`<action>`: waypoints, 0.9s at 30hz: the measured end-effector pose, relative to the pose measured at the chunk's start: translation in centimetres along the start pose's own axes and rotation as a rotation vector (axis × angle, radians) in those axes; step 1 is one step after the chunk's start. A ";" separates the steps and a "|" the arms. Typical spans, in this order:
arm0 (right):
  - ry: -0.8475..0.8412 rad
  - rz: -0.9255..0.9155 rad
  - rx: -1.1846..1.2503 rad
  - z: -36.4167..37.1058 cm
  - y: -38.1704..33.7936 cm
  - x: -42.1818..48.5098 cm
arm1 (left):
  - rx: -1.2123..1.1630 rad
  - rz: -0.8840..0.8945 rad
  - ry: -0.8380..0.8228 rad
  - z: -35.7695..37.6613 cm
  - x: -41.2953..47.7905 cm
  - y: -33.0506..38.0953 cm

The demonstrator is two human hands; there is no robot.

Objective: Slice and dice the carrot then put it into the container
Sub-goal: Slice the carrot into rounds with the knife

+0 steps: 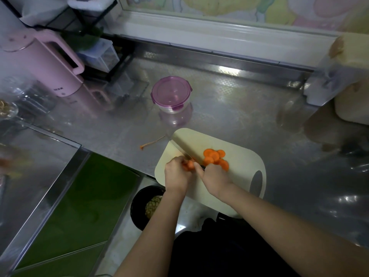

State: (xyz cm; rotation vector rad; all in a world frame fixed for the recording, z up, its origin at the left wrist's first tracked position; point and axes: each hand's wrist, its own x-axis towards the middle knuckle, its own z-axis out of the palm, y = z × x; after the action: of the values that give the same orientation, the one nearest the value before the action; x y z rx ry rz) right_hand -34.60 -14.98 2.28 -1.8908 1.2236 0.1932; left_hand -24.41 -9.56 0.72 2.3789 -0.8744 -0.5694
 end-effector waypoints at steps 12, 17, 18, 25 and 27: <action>0.020 0.028 0.131 -2.2 -0.3 1.1 | -0.021 0.003 -0.037 0.1 -0.3 -0.2; -0.031 -0.006 0.037 -3.2 0.1 1.5 | -0.007 0.043 -0.064 0.2 -0.9 -0.5; -0.030 -0.025 0.015 -3.5 0.2 1.5 | -0.006 0.052 -0.066 0.3 -1.0 -0.6; 0.052 -0.109 0.043 -5.4 0.4 0.0 | -0.075 0.050 -0.016 0.5 -2.1 -0.7; 0.052 -0.124 0.030 -5.3 0.5 -0.4 | -0.091 0.034 -0.013 0.5 -2.1 -0.8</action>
State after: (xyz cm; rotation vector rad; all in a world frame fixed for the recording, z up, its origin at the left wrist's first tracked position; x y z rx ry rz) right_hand -36.79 -18.60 5.47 -1.9495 1.1333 0.0592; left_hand -25.80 -7.80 0.26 2.2770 -0.8744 -0.5988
